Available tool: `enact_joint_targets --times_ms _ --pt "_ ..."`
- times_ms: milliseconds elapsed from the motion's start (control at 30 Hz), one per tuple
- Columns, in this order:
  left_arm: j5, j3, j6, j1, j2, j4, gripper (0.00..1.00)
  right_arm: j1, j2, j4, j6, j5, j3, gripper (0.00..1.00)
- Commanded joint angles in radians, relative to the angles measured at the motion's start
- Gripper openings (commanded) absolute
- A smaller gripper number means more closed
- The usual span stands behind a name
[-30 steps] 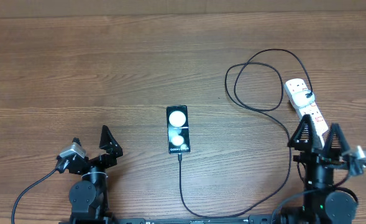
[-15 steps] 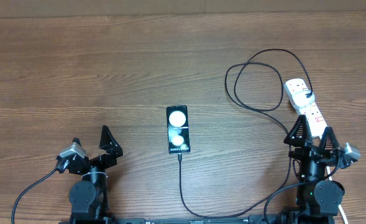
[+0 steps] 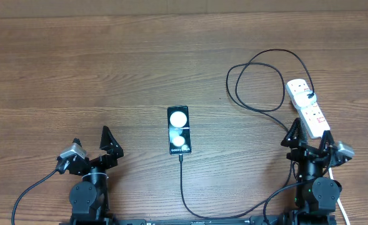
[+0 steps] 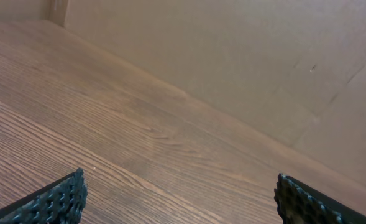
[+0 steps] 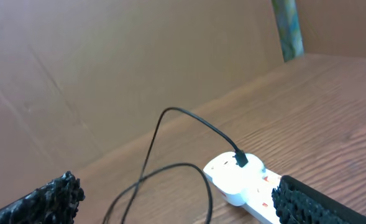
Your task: Plug charger to phone and switch on socket
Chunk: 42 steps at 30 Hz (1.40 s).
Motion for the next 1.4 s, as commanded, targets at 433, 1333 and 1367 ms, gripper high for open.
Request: enact_joint_targets --times_ms 433,1333,1367 --pt "-0.003 -0.008 0.022 -0.004 -0.009 0.007 1.00 -0.006 -0.008 0.000 -0.120 -0.051 -0.011 1.00" --pt "-0.003 -0.008 0.022 -0.004 -0.009 0.007 1.00 -0.004 -0.008 0.004 -0.222 0.005 -0.011 1.00" --pt "-0.003 -0.008 0.022 -0.004 -0.009 0.007 1.00 -0.002 -0.008 0.003 -0.248 -0.014 -0.011 1.00"
